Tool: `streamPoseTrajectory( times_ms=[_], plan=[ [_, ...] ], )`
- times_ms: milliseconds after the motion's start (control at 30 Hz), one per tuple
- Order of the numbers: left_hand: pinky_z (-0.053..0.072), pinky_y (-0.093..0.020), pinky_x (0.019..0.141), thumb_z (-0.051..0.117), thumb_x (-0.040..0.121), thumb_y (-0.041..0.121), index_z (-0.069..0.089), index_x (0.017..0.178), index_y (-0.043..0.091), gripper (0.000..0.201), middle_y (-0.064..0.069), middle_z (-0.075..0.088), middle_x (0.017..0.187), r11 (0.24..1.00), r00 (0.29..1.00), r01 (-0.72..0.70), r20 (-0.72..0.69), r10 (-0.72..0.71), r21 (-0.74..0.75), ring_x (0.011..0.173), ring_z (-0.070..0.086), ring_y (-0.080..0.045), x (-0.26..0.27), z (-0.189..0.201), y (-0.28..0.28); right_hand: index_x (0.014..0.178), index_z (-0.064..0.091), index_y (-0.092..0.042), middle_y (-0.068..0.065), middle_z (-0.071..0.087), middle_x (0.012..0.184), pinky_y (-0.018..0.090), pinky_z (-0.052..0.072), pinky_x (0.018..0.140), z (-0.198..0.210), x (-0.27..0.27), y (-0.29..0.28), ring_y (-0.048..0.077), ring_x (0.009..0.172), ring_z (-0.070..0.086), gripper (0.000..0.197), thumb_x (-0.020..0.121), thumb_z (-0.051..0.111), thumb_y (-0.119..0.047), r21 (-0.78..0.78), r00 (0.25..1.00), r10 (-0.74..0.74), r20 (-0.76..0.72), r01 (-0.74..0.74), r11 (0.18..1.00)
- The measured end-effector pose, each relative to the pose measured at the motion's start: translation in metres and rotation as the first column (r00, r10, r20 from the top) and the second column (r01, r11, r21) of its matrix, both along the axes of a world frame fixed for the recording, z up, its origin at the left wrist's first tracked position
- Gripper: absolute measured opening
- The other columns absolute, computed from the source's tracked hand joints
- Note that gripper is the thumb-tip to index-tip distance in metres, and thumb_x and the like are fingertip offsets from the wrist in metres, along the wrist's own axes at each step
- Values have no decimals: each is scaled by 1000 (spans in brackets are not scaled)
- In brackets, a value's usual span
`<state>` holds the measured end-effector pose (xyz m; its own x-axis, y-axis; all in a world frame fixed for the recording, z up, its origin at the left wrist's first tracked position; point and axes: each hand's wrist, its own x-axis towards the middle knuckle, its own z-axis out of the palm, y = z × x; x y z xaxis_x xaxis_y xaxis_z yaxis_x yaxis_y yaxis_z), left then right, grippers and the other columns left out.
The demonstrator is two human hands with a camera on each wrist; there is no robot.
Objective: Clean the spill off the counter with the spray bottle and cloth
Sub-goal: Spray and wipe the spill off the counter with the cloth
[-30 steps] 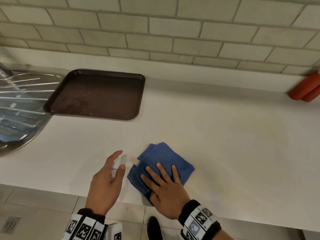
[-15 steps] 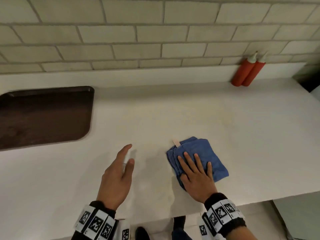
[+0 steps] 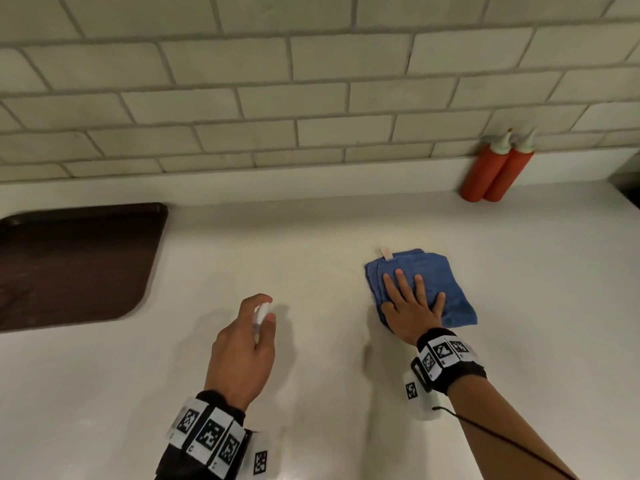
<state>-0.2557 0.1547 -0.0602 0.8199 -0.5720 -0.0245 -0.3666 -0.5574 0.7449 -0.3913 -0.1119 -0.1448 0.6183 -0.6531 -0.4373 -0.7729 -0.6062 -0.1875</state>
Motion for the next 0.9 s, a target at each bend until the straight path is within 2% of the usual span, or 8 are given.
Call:
streamPoseTrajectory(
  times_ms=[233, 400, 467, 567, 700, 767, 833, 900],
  plan=[
    [44, -33, 63, 47, 98, 34, 49, 116, 42, 20, 6, 60, 62, 998, 998, -64, 15, 64, 19, 62, 60, -14, -12, 0, -23, 152, -13, -37, -10, -23, 159, 69, -14, 108, 1, 66, -24, 30, 145, -23, 59, 100, 14, -45, 23, 991, 134, 11, -134, 991],
    [49, -34, 72, 47, 98, 35, 47, 122, 46, 25, 7, 67, 80, 996, 996, -90, 15, 90, 29, 78, 63, -15, -13, -1, -33, 153, -10, -37, -10, -22, 159, 66, -17, 108, -9, 45, 5, 28, 146, -21, 62, 94, 5, -48, -34, 946, 322, 45, -321, 946],
    [48, -33, 68, 47, 98, 35, 47, 119, 45, 23, 6, 66, 76, 995, 995, -92, 37, 91, 32, 74, 63, -15, -12, -1, -37, 155, 10, -33, -7, -2, 162, 67, -8, 108, -11, 21, 17, 31, 149, 1, 68, 88, 9, -48, -118, 915, 398, 62, -389, 913],
    [45, -32, 64, 48, 98, 34, 48, 115, 44, 20, 7, 65, 71, 994, 994, -103, 49, 101, 38, 69, 62, -15, -9, -2, -42, 141, 48, -29, -3, 44, 149, 64, 16, 101, -21, -18, 22, 30, 136, 34, 58, 86, 36, -42, -215, 905, 413, 104, -385, 897],
    [49, -35, 77, 47, 98, 35, 49, 125, 43, 27, 7, 68, 79, 994, 995, -83, 55, 79, 66, 81, 63, -15, -4, -4, -50, 141, 46, -30, -3, 48, 146, 67, 22, 100, -24, -39, -8, 29, 134, 38, 58, 85, 38, -42, -212, 929, 350, 122, -320, 923],
    [47, -34, 69, 47, 99, 34, 49, 122, 43, 25, 8, 63, 66, 996, 995, -70, 79, 66, 54, 70, 60, -14, -3, -2, -55, 146, 36, -30, -3, 39, 153, 71, 27, 101, -18, -31, -30, 31, 138, 38, 64, 85, 28, -47, -155, 960, 271, 73, -257, 954],
    [42, -32, 60, 46, 99, 32, 49, 117, 43, 21, 6, 56, 56, 998, 993, -65, 97, 62, 27, 59, 56, -11, -2, 0, -60, 153, 4, -37, -11, -1, 162, 71, 8, 108, -9, -16, -54, 27, 149, 7, 71, 84, 5, -53, -88, 976, 217, 12, -215, 973],
    [41, -31, 59, 46, 99, 33, 48, 117, 42, 20, 7, 55, 55, 997, 992, -73, 105, 73, -5, 57, 54, -11, 0, 3, -63, 149, -16, -42, -15, -25, 157, 65, -8, 111, -8, 2, -76, 24, 147, -18, 62, 92, 2, -54, -15, 988, 156, 2, -156, 988]
  ],
)
